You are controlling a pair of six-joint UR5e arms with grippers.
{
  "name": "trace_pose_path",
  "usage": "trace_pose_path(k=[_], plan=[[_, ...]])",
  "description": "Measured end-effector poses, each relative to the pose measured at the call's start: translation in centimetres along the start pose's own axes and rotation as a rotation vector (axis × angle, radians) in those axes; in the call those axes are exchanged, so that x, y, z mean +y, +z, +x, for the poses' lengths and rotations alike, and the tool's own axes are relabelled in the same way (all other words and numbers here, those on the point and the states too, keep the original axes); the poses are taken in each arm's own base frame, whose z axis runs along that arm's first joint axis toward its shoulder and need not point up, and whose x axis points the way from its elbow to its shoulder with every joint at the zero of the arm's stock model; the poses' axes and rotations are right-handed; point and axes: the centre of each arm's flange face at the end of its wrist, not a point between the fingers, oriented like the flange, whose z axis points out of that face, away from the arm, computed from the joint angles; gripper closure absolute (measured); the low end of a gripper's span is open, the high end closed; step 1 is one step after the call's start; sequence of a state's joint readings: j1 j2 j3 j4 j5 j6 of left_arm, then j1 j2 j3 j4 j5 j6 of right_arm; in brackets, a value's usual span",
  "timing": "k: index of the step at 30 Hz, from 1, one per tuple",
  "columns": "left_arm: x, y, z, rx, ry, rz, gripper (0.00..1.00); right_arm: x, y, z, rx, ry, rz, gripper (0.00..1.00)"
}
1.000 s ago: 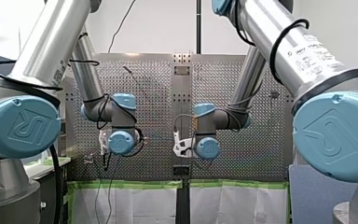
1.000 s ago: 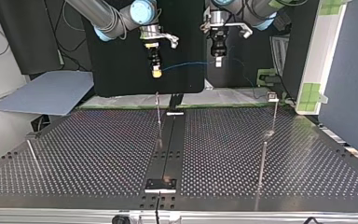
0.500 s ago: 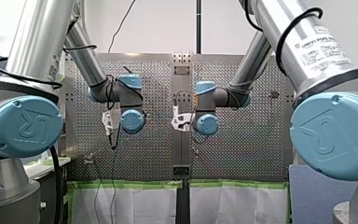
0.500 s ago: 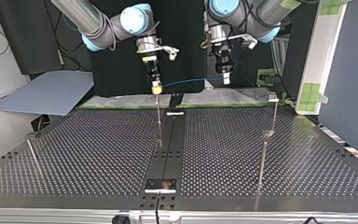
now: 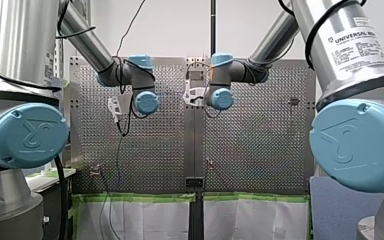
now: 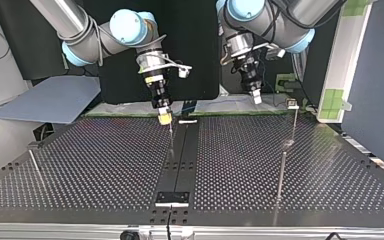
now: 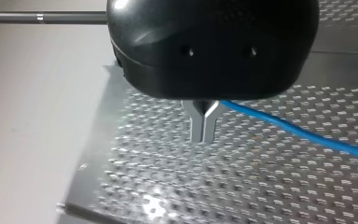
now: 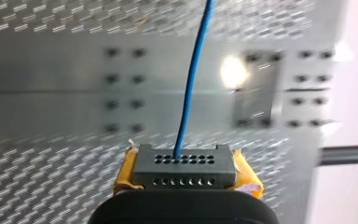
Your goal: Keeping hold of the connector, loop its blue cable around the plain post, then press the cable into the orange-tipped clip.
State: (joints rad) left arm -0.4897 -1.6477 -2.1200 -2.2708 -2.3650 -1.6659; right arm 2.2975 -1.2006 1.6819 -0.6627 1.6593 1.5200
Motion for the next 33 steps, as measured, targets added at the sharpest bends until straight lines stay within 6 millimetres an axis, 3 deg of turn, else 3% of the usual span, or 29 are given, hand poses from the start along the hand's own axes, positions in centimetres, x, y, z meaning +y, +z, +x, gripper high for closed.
trace_pose_path(k=[5, 12, 19, 29, 33], plan=[[-0.9, 1.1, -3.1, -0.033, -0.026, -0.008, 1.0, -0.3, 0.9, 5.2, 0.056, 0.001, 0.048, 1.0], [-1.5, 2.7, -7.4, -0.08, -0.058, -0.026, 1.0, -0.5, 1.6, 10.4, 0.108, -0.011, 0.086, 1.0], [-1.9, 4.4, -13.2, -0.14, -0.086, -0.038, 1.0, -0.5, 3.0, 11.0, 0.085, -0.033, 0.106, 1.0], [-0.9, 7.1, -21.8, -0.241, -0.169, -0.026, 1.0, -1.1, 5.1, 11.0, 0.043, -0.037, 0.165, 1.0], [-0.6, 8.3, -23.6, -0.258, -0.178, -0.019, 1.0, -1.4, 6.1, 11.9, 0.062, -0.034, 0.177, 1.0]])
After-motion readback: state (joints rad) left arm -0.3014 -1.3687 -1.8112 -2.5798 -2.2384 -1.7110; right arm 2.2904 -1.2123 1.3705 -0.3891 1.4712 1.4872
